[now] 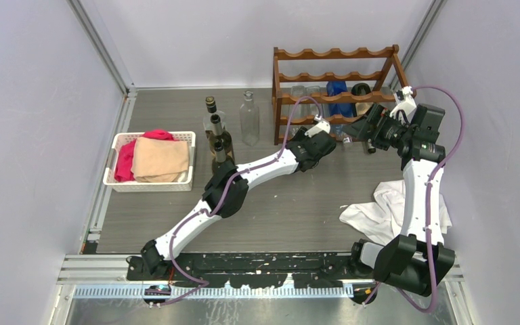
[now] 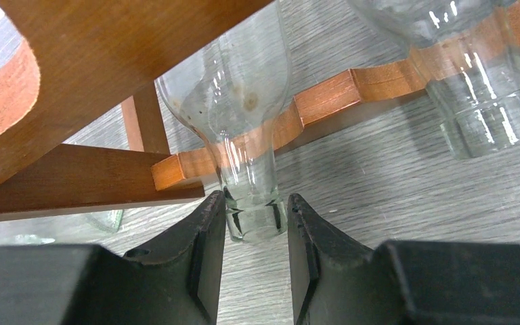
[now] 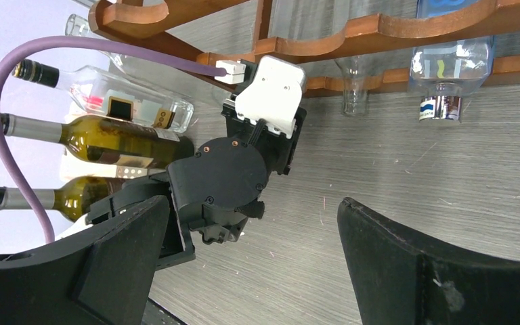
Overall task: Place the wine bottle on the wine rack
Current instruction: Adjust the wine bottle in the wine rack.
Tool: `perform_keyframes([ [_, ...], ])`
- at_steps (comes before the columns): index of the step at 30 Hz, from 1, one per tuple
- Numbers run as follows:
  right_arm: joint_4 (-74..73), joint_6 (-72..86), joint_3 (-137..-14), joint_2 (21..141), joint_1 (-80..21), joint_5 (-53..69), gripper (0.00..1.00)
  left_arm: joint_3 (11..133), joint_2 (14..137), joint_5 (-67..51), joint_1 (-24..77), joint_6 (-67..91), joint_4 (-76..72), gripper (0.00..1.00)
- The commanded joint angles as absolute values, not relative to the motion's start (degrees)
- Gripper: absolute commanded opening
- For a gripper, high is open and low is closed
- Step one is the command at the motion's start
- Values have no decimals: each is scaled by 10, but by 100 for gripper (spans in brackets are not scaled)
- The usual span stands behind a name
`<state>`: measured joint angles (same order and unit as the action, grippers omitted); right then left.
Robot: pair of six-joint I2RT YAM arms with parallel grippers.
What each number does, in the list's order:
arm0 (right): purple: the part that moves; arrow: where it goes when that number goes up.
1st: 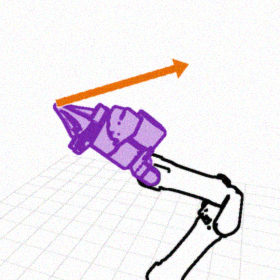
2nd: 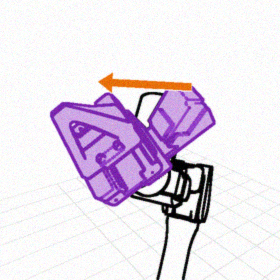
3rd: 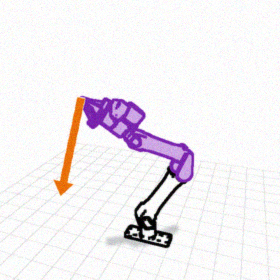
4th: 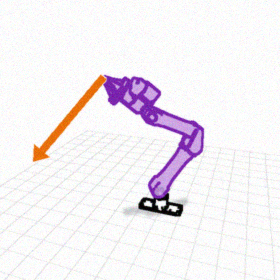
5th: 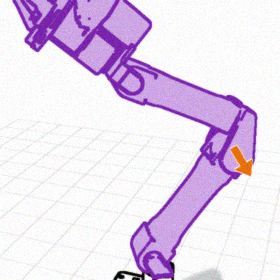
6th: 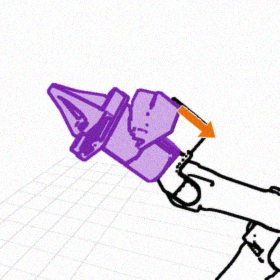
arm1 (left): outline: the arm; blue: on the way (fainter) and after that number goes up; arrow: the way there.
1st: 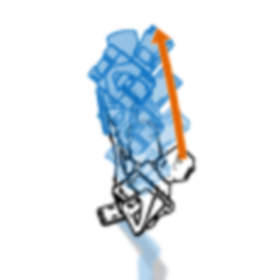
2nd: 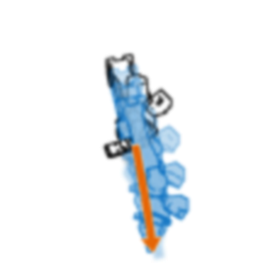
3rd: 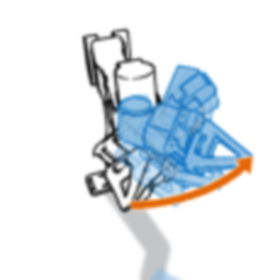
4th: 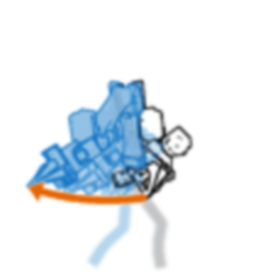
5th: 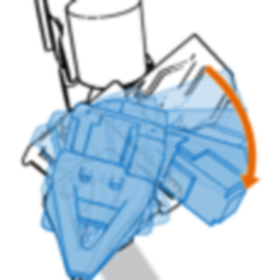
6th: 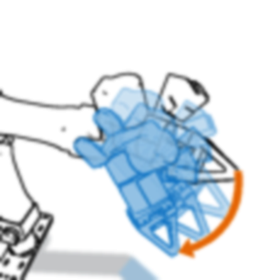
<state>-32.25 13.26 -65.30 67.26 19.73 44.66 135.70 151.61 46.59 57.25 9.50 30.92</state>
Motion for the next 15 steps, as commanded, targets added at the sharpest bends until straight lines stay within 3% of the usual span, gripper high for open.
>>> perform_keyframes([
  [1, -315, 122, -672, 670, 200, 456, 100, 1392, 1542, 412, 581, 117, 314, 0],
  [15, -319, 114, -671, 671, 200, 458, 100, 1412, 1543, 420, 567, 159, 318, 0],
])
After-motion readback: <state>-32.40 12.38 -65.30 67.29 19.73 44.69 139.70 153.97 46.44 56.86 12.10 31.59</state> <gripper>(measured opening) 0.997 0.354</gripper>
